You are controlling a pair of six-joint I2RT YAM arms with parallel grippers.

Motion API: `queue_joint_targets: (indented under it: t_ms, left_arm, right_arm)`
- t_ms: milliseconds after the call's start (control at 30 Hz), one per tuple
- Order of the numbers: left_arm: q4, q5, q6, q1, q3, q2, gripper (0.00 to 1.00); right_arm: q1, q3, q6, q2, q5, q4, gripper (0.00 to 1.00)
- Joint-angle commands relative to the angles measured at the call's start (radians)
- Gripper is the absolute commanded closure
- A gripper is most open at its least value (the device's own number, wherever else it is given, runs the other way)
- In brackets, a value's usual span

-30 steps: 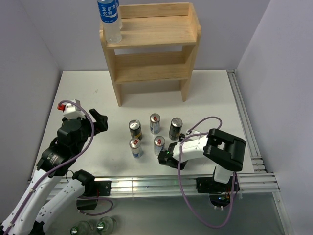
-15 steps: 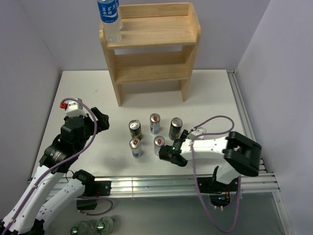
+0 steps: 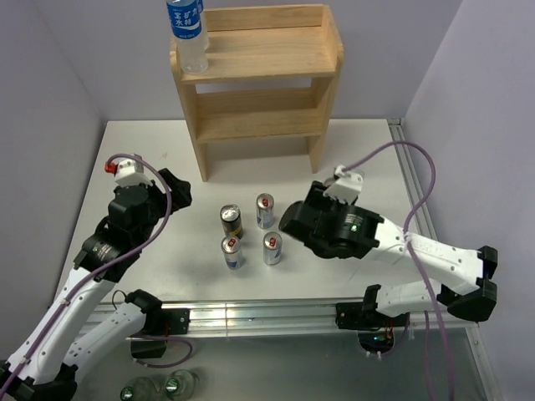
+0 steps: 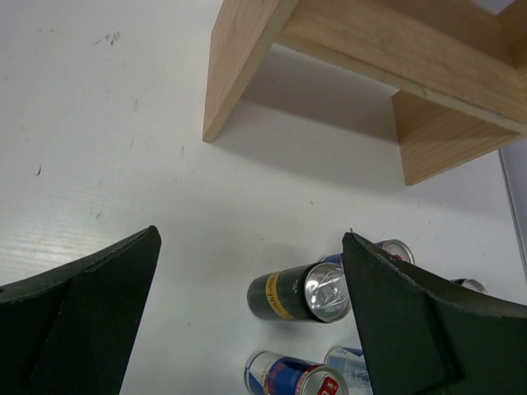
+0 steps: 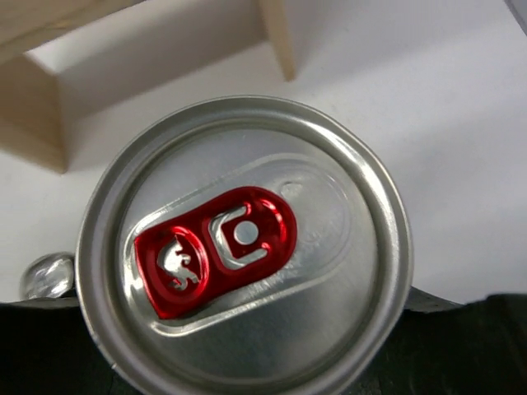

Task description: Place and organize the beverage onto the shelf

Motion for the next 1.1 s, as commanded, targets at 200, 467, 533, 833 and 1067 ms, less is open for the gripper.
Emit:
queue_joint_targets:
  t_ms: [200, 467, 533, 833, 1067]
  left_arm:
    - [0.115, -0.002, 0.049, -0.003, 0.133, 0.064, 0.01]
    - [0.142, 0.07, 0.086, -0.005, 0.193, 0.1, 0.01]
    - [0.146, 0.092, 0.086, -0.005, 0.205, 0.097, 0.01]
    - [0.077, 0.139, 0.069, -0.003, 0.233, 0.049, 0.01]
    - [0.011, 0.153, 0.057, -0.005, 0.227, 0.006, 0.02]
  right_arm:
    - [-0.176, 0.367, -1.063, -0.018, -0.407, 0.701, 1.0]
    - [-0.363, 0.842, -1.228, 0.22, -0.757, 0.724, 1.0]
    - [-0.41, 0.948, -1.228, 0.287, -0.811, 0.727, 1.0]
    - [-0.535, 1.244, -1.264, 0.541, -0.81, 0.762, 1.0]
    - [-0.582, 1.288, -1.369, 0.62, -0.701, 0.822, 1.0]
